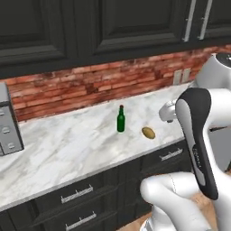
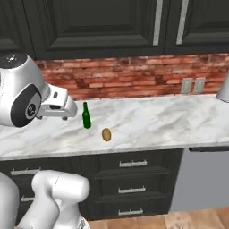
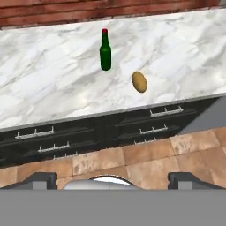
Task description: Place the beers on the top shelf of the fridge to keep them out of children's reach, and place the potato on lower shelves for easy access.
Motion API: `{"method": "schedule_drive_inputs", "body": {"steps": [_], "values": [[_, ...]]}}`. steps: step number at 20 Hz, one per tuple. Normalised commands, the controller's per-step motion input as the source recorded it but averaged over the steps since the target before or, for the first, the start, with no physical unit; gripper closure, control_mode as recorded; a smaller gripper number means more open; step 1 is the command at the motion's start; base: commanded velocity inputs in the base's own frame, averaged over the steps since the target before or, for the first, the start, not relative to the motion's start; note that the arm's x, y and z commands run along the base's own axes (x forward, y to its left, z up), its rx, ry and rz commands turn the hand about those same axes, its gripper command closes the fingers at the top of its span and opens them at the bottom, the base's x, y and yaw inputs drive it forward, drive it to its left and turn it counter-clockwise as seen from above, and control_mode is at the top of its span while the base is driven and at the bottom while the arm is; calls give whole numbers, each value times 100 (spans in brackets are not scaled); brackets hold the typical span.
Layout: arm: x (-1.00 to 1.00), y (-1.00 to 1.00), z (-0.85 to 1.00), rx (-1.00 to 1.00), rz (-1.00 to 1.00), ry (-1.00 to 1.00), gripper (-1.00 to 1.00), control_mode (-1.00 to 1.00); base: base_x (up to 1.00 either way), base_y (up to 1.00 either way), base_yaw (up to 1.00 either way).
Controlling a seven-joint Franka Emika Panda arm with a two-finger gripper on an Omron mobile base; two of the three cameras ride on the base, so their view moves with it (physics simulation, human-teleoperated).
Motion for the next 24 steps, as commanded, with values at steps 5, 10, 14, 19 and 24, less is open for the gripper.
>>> {"method": "schedule_drive_inputs", "body": {"steps": [5, 10, 14, 19, 24], "values": [[0, 0, 0, 0, 0, 0, -100, 100, 61, -2, 43], [0, 0, 0, 0, 0, 0, -100, 100, 48, -16, 39], [1, -57, -41, 5, 9, -3, -100, -100, 5, -12, 7], [11, -73, -62, 13, 9, -13, -100, -100, 0, 0, 0], [34, -37, -31, 12, 26, -17, -100, -100, 0, 0, 0]]}}
